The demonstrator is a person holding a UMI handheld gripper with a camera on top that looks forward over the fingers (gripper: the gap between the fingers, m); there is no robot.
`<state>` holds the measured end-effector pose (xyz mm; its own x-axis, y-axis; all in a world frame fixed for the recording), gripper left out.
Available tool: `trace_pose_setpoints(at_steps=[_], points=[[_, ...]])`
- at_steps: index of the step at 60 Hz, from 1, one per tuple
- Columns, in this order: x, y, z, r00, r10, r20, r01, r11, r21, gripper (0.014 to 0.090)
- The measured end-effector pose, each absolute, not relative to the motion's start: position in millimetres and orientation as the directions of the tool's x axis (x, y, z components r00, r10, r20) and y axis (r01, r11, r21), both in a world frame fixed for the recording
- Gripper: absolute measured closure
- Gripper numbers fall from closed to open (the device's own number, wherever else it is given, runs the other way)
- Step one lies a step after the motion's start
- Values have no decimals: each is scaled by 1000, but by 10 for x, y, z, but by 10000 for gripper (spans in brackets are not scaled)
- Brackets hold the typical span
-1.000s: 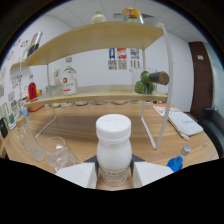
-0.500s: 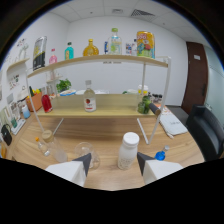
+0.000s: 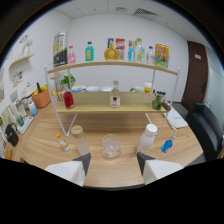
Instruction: Make me a cup of Mount Fuji.
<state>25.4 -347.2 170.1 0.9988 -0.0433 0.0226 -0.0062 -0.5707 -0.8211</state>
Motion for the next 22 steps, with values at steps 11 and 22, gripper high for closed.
trace_pose_setpoints(at_steps=[11, 22], points=[[144, -3484, 1691, 999, -32, 32, 8, -578, -816, 187], [126, -3472, 1698, 998, -39, 42, 12, -577, -817, 184]])
